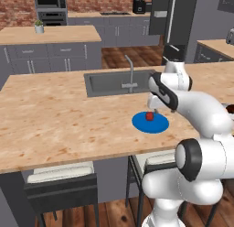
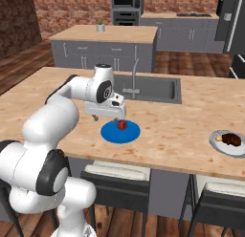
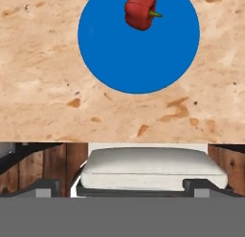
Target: Transport the steak and bell pepper to the fridge. Place the steak on the rack containing meat and place the bell pepper on the rack containing the vegetable, ensuring meats and vegetables are on different racks.
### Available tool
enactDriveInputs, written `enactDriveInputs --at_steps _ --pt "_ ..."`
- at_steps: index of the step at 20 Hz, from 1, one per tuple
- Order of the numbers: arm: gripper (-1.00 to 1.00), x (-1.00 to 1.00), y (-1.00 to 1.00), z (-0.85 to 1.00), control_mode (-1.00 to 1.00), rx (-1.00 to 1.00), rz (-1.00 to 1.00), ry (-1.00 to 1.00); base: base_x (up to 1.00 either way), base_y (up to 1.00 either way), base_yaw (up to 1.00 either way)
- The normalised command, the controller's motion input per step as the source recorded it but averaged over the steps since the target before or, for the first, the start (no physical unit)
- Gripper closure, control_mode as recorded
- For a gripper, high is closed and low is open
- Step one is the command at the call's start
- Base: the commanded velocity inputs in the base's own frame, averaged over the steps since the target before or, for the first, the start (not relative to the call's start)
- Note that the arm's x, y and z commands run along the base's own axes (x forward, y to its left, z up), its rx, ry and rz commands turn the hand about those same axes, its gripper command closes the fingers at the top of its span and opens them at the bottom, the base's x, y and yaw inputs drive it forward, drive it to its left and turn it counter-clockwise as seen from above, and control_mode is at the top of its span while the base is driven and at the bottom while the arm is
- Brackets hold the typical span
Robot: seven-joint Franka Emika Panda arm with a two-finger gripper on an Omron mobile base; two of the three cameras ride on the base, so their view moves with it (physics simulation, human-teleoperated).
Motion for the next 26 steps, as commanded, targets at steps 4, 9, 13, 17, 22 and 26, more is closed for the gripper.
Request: enactDriveInputs --at_steps 4,9,13,17,22,26 --pt "-1.00 0.33 -0.01 -0.26 -1.00 0.00 0.00 0.02 0.00 0.00 0.00" --pt "-1.00 0.31 -0.06 -0.29 -1.00 0.00 0.03 0.00 0.00 0.00 0.00" --pt "-1.00 0.26 -0.04 -0.28 -1.00 0.00 0.02 0.00 0.00 0.00 0.00" --pt "-1.00 0.27 0.00 -0.27 -1.00 0.00 0.02 0.00 0.00 0.00 0.00" --pt "-1.00 0.30 -0.02 -0.26 -1.00 0.00 0.01 0.00 0.00 0.00 0.00" --pt "-1.00 0.27 0.00 -0.22 -1.00 0.00 0.00 0.00 0.00 0.00 0.00"
